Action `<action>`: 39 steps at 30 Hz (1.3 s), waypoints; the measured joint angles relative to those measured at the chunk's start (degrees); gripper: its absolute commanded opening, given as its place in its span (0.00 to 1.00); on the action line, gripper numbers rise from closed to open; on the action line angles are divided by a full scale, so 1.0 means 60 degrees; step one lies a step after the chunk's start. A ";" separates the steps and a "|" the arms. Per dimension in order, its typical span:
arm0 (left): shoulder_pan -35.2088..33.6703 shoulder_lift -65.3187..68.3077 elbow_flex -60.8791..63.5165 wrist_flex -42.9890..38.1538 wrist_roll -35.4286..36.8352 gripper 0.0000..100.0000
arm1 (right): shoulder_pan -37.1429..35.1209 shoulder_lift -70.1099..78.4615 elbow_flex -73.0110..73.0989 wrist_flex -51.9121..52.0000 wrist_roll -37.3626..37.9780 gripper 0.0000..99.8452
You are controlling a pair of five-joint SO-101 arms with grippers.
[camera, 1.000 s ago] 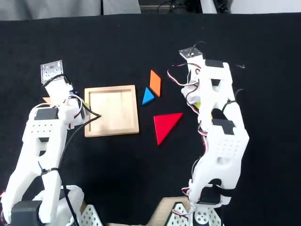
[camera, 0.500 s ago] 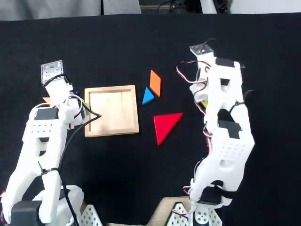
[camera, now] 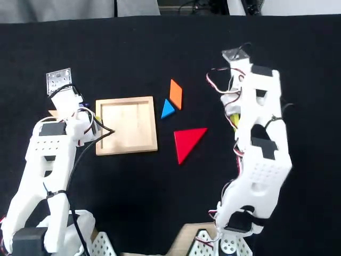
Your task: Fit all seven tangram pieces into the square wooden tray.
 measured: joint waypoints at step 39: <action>-0.4864 0.0015 -0.0161 0.1436 -0.1480 0.18 | -0.5875 -0.1114 -0.2886 0.4015 0.4117 0.01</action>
